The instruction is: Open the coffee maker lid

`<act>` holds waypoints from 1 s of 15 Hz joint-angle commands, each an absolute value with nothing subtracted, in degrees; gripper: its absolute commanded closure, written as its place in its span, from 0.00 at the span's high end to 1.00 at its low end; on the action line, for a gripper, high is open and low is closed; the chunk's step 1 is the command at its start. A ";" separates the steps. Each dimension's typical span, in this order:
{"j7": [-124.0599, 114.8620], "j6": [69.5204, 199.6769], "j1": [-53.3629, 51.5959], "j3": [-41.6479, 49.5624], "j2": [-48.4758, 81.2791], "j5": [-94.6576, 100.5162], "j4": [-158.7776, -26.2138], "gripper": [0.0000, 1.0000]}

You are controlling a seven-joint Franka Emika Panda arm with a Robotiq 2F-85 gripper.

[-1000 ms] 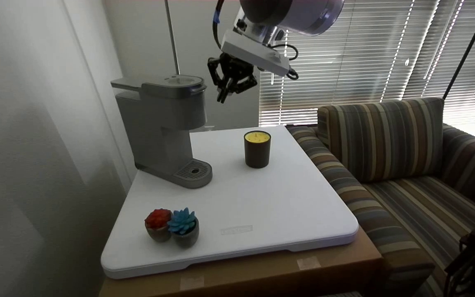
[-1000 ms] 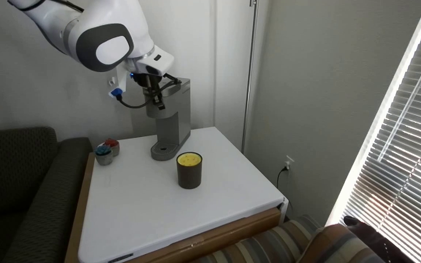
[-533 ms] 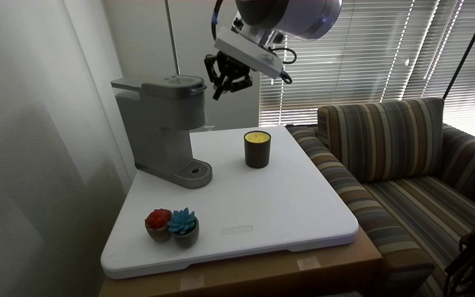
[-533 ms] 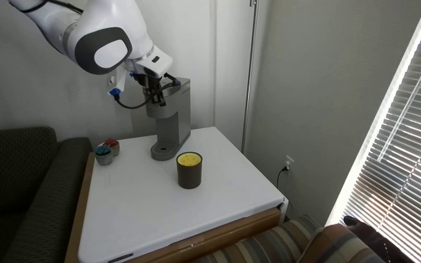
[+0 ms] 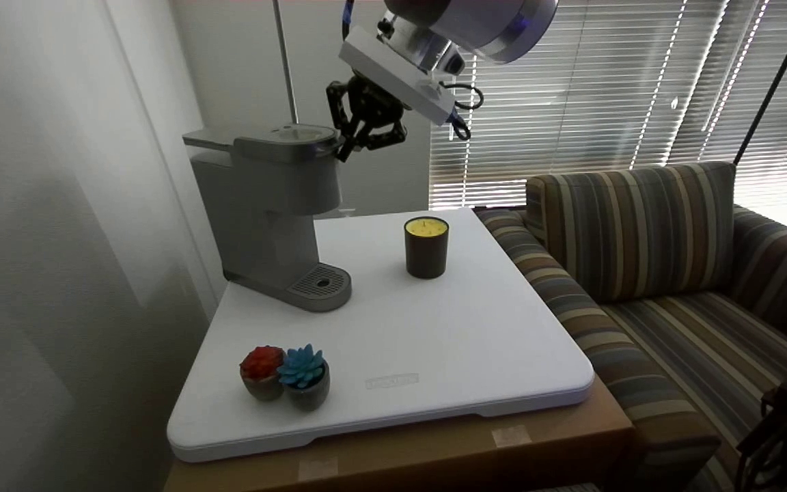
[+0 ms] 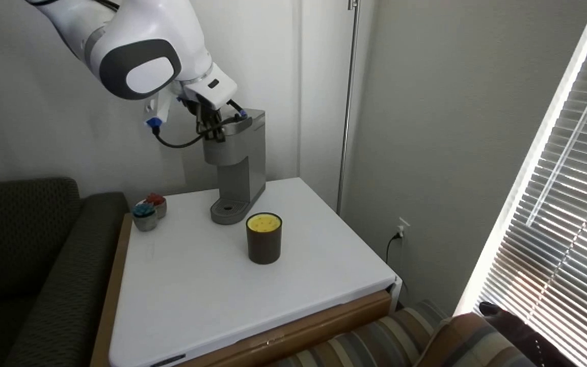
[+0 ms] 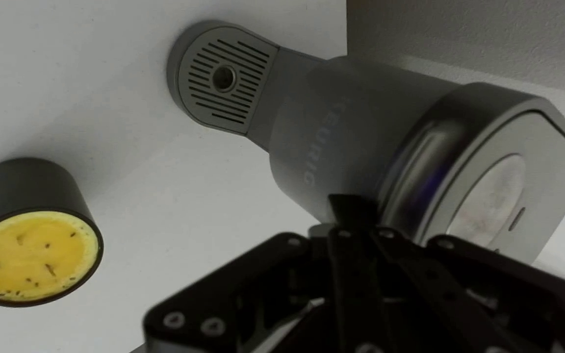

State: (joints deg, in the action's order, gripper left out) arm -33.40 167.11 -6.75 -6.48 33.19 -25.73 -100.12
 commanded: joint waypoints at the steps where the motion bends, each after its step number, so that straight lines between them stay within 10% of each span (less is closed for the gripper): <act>1: -31.39 168.68 -5.27 -8.06 33.81 -27.78 -98.96 0.00; 15: -31.95 171.16 -6.58 -7.16 31.25 -26.76 -95.90 0.00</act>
